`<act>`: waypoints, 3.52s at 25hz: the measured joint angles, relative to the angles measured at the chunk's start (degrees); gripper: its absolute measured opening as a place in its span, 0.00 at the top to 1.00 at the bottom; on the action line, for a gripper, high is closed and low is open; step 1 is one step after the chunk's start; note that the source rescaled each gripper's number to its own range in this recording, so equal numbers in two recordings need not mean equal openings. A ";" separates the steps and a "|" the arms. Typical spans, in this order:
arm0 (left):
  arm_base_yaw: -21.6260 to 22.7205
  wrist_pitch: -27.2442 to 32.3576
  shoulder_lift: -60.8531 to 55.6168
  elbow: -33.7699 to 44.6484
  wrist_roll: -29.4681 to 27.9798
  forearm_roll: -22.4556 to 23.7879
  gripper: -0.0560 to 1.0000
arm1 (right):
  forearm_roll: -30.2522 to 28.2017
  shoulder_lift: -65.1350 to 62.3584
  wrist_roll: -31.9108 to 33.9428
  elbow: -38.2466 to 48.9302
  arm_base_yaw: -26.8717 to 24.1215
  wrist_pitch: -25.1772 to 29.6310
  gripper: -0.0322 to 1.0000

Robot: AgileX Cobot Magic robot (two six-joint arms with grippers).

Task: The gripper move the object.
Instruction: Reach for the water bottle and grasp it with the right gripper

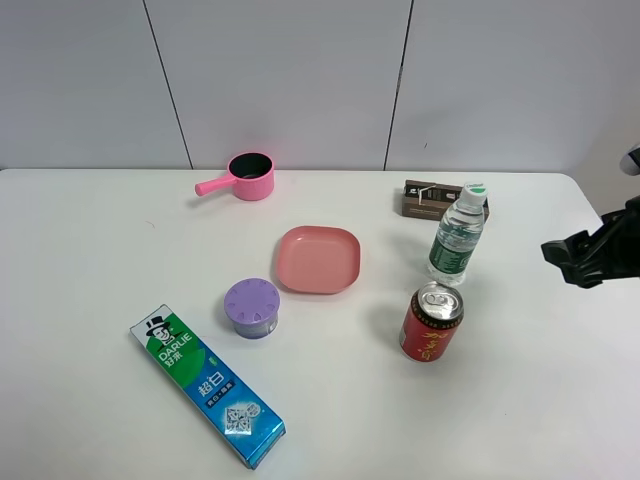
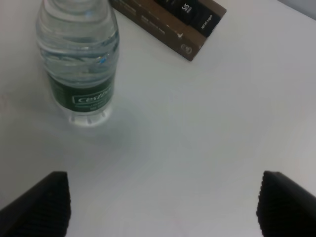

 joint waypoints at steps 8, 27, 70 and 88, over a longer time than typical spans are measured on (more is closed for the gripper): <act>0.00 0.00 0.00 0.00 0.00 0.00 0.00 | 4.93 8.76 -0.52 0.00 0.00 -0.71 0.00; 0.00 0.00 0.00 0.00 0.00 0.00 0.00 | 23.36 16.21 -27.99 0.00 0.00 1.26 0.00; 0.00 0.00 0.00 0.00 0.00 0.05 0.00 | 48.39 16.21 -54.56 0.00 0.00 0.93 0.00; 0.00 0.00 0.00 0.00 0.00 0.05 0.00 | 62.52 29.21 -71.20 -0.10 0.00 4.87 0.00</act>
